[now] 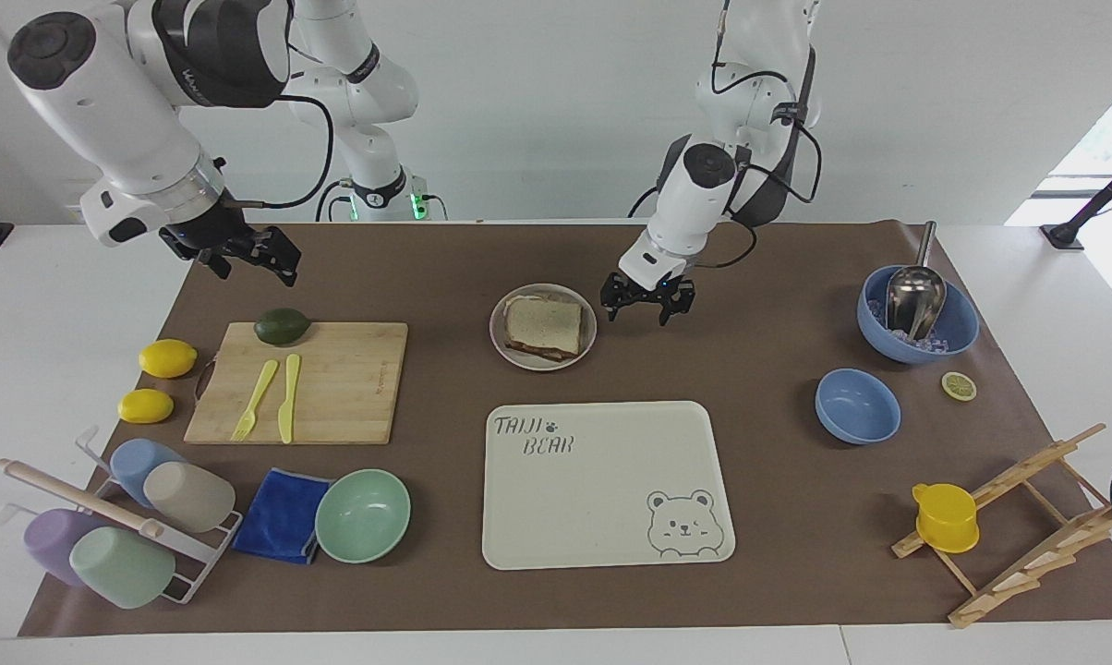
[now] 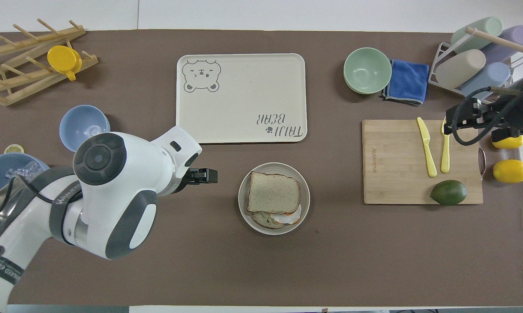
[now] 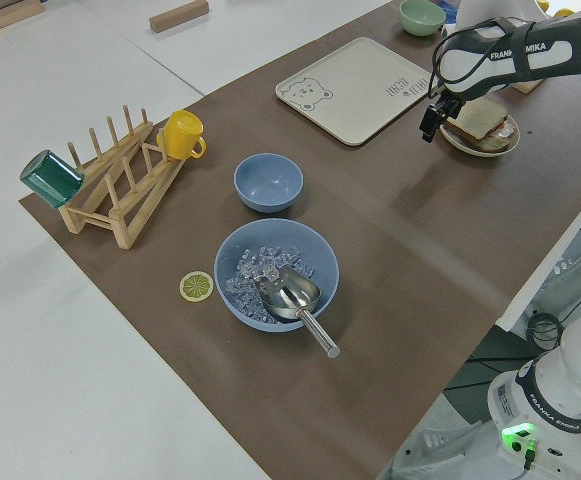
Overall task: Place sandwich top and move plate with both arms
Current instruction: 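Grasp the rim of the white plate with the left gripper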
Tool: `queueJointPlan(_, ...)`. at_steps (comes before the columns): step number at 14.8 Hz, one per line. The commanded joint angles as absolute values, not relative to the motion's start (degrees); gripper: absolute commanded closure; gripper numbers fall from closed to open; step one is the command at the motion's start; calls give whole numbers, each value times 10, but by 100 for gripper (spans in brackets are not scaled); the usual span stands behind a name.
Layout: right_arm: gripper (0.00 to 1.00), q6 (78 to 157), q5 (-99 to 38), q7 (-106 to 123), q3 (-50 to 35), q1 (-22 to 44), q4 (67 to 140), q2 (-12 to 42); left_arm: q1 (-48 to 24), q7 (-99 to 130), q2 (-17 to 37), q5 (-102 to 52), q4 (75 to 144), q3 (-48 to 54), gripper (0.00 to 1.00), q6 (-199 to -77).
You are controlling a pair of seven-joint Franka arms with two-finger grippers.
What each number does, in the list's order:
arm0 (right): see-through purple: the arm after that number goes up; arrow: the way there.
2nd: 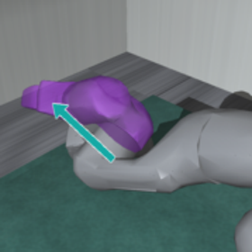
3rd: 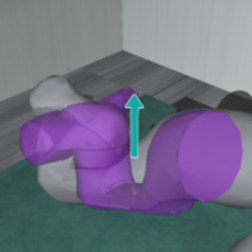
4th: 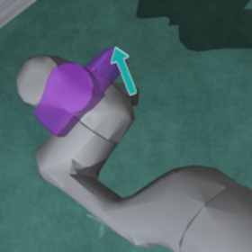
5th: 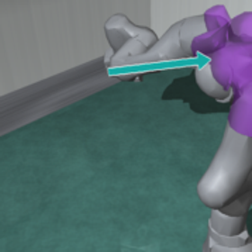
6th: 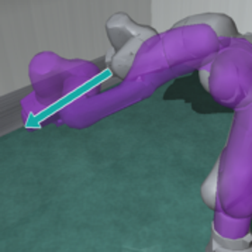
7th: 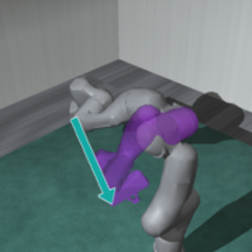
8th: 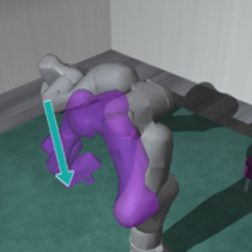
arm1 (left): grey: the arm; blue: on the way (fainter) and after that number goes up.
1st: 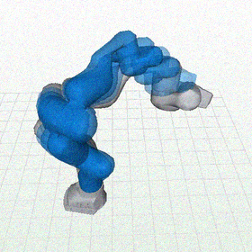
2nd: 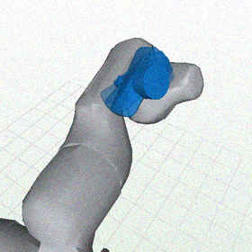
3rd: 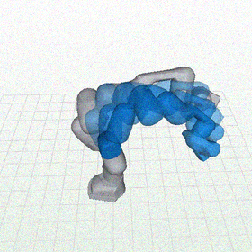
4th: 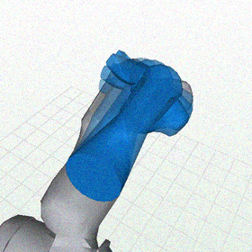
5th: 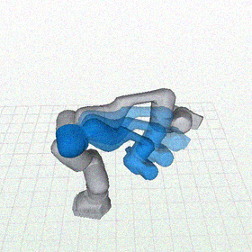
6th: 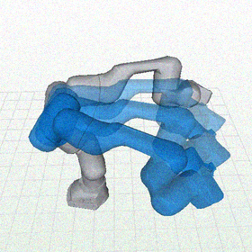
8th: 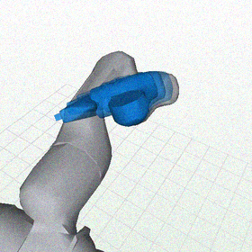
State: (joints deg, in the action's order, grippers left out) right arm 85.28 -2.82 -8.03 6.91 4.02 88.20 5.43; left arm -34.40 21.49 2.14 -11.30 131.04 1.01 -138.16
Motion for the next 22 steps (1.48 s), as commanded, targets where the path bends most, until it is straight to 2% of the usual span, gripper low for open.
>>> queueJointPlan(1,0,857,-37,-67,70,26,901,40,-363,217,47,-133,1320,2,0,-1431)
queueJointPlan(5,0,858,-32,-64,69,17,898,37,-380,217,63,-148,1320,2,1,-1441)
queueJointPlan(12,0,844,-28,-37,71,19,903,12,-393,218,69,-162,1321,2,13,-1444)
queueJointPlan(17,0,838,-26,-27,79,20,898,2,-404,219,69,-172,1321,2,34,-1444)
queueJointPlan(22,0,840,-31,-11,96,31,893,-1,-413,218,69,-188,1320,3,65,-1445)
